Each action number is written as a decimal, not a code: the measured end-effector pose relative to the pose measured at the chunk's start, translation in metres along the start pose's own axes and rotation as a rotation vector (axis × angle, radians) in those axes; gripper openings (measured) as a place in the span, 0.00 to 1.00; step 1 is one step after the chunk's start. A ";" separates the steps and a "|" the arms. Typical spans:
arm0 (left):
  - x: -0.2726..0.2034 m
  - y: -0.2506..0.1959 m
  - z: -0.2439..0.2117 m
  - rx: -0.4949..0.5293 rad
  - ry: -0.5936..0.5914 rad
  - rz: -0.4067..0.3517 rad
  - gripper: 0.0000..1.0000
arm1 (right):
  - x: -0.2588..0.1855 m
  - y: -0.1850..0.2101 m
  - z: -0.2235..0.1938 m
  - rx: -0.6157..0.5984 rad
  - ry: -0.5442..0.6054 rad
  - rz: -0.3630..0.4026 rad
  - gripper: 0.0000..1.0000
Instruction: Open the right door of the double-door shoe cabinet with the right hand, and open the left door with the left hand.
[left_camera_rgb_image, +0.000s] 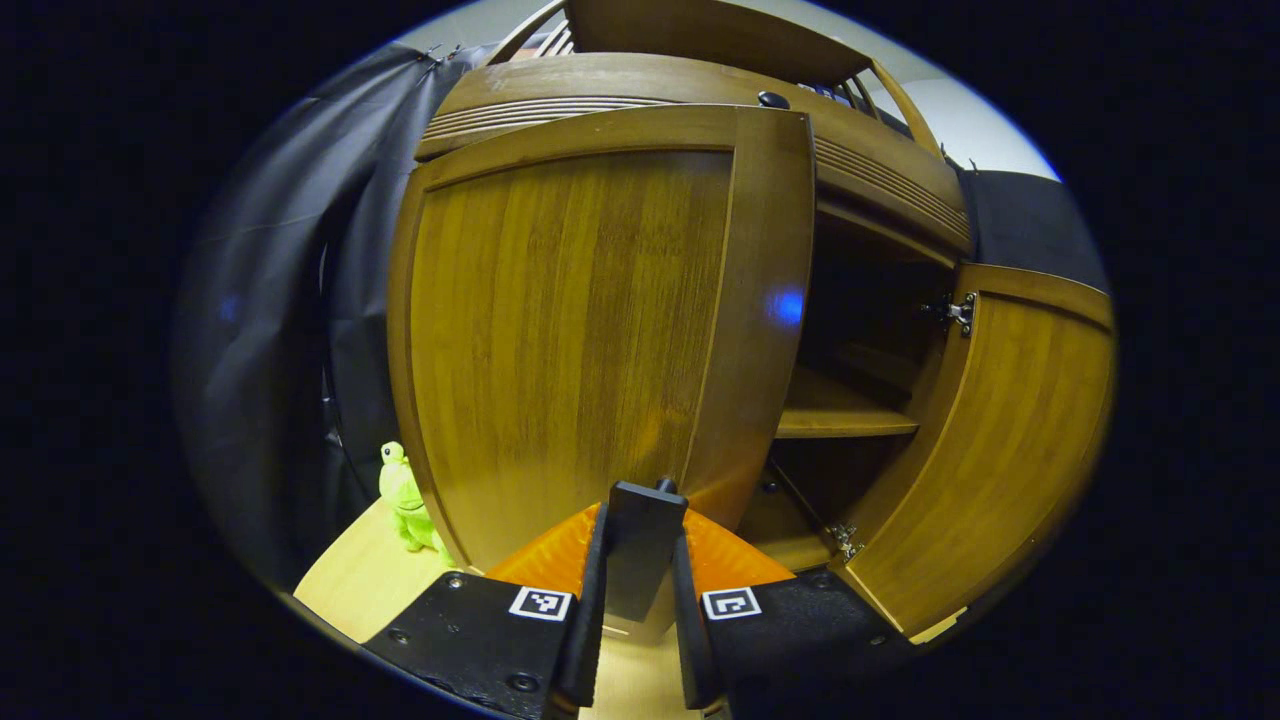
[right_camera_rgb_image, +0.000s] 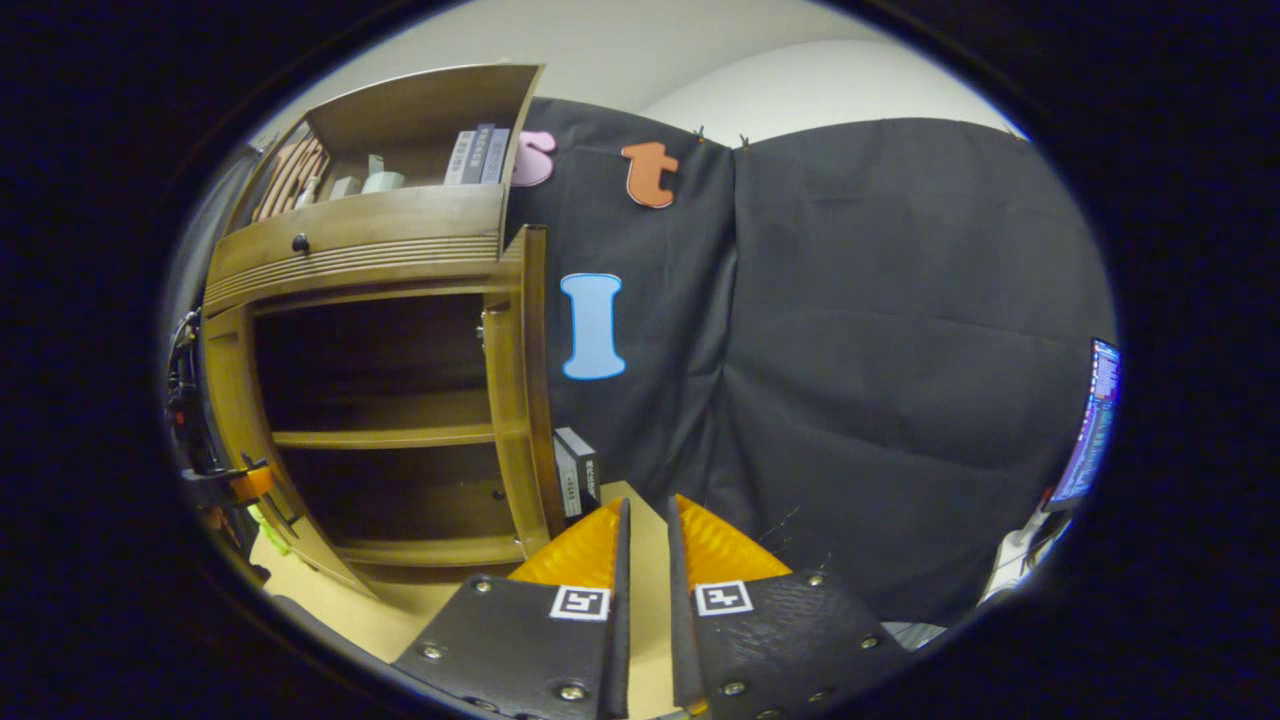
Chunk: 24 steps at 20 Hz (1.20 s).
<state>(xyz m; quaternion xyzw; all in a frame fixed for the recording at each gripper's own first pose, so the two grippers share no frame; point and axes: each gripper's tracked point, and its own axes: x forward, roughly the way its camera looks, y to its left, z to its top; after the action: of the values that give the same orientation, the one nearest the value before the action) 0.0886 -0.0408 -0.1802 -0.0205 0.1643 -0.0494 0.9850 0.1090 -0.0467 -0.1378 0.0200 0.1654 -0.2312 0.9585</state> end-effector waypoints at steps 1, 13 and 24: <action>0.000 0.000 0.000 -0.003 0.000 0.002 0.36 | 0.001 0.002 0.000 -0.002 -0.001 0.010 0.17; 0.001 0.001 0.003 -0.038 -0.005 0.022 0.34 | 0.000 0.021 -0.001 -0.065 -0.005 0.133 0.17; -0.007 0.014 0.000 -0.048 -0.003 0.075 0.33 | 0.002 0.035 0.001 -0.047 -0.021 0.154 0.17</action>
<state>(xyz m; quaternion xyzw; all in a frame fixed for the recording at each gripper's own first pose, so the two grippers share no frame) 0.0827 -0.0261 -0.1787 -0.0382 0.1648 -0.0086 0.9856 0.1268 -0.0161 -0.1385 0.0079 0.1589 -0.1532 0.9753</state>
